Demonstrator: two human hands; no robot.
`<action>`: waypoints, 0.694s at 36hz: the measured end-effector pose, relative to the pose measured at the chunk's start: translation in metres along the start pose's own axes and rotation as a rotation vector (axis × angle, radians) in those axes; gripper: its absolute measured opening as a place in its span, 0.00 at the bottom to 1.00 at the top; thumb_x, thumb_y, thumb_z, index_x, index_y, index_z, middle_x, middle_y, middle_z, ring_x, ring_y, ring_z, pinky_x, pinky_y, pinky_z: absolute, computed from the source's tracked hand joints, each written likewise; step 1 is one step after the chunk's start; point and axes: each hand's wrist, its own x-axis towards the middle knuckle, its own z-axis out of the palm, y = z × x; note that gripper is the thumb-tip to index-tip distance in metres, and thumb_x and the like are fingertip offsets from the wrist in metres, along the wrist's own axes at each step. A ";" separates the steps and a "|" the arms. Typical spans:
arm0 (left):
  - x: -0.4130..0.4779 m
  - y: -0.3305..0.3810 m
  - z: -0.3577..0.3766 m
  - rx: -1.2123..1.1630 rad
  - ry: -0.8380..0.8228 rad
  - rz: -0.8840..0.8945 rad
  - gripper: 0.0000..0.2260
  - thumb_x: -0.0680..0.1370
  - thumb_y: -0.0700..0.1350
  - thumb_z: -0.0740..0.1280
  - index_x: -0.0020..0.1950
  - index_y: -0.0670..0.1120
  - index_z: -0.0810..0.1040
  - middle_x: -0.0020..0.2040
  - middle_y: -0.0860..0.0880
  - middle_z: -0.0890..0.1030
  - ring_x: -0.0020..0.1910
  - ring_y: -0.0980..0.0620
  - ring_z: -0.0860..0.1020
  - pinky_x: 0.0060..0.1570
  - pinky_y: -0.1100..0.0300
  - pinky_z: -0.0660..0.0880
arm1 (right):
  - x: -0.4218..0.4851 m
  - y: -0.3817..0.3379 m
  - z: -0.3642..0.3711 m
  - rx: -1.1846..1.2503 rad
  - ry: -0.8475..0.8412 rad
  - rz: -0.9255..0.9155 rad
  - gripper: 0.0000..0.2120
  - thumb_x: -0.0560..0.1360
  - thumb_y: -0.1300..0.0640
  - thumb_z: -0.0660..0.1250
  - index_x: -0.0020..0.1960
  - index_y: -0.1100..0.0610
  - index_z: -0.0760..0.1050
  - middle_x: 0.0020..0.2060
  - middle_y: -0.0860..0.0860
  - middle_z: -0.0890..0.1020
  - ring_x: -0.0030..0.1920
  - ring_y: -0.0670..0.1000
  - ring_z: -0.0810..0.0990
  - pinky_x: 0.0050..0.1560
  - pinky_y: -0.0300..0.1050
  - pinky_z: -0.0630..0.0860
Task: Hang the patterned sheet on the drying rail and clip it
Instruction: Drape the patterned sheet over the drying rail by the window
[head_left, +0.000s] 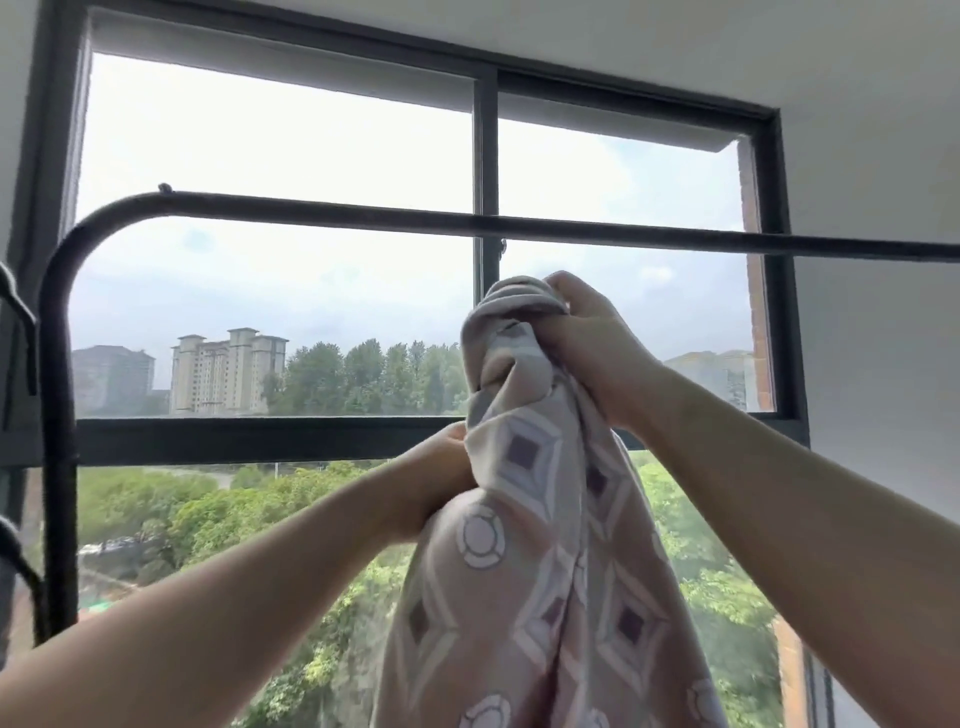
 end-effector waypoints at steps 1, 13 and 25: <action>0.003 0.002 -0.001 -0.013 0.013 -0.034 0.28 0.78 0.28 0.54 0.22 0.46 0.78 0.19 0.53 0.72 0.18 0.61 0.70 0.23 0.70 0.67 | 0.001 0.000 -0.002 -0.054 0.010 0.000 0.09 0.72 0.68 0.63 0.38 0.57 0.68 0.34 0.51 0.73 0.35 0.48 0.71 0.33 0.38 0.69; 0.046 0.016 -0.054 -0.144 0.991 0.160 0.14 0.79 0.41 0.58 0.33 0.45 0.69 0.30 0.49 0.69 0.32 0.51 0.70 0.30 0.60 0.67 | -0.001 0.036 -0.049 -0.319 0.337 0.140 0.20 0.66 0.63 0.73 0.53 0.59 0.68 0.43 0.53 0.77 0.45 0.53 0.77 0.46 0.49 0.76; 0.036 -0.016 -0.029 0.033 0.134 -0.149 0.11 0.76 0.52 0.62 0.43 0.44 0.74 0.40 0.46 0.78 0.39 0.50 0.75 0.41 0.57 0.72 | -0.014 0.046 -0.039 -0.291 0.132 0.002 0.15 0.69 0.72 0.67 0.39 0.53 0.74 0.39 0.48 0.77 0.40 0.47 0.76 0.33 0.31 0.74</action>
